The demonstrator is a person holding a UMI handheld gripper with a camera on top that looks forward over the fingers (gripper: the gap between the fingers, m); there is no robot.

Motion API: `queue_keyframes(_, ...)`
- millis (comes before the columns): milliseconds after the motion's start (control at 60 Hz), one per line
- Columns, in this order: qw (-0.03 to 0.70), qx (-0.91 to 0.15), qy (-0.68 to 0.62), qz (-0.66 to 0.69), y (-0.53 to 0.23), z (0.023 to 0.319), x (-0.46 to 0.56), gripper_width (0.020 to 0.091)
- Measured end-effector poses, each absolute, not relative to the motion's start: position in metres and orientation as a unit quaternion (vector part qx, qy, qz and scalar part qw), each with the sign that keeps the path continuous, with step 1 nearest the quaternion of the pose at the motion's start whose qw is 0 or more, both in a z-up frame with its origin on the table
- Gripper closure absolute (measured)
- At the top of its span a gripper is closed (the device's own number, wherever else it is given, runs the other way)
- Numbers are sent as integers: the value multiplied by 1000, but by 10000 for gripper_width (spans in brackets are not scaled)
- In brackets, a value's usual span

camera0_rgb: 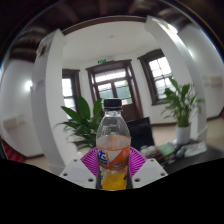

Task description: Pour water

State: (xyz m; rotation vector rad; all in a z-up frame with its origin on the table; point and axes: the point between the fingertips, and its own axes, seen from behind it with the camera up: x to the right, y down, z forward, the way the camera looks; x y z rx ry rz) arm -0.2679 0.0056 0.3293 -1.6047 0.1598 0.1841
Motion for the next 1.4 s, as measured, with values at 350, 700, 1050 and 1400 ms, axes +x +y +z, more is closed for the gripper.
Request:
queue_keyframes(350, 654, -744, 88, -104, 48, 260, -89, 751)
queue_keyframes(700, 596, -782, 121, -138, 54, 122, -14, 696)
queue_keyframes(1050, 626, -759, 130, -123, 53, 128, -10, 715)
queue_keyframes(1400, 641, -752, 131, -82, 32, 129, -19, 329)
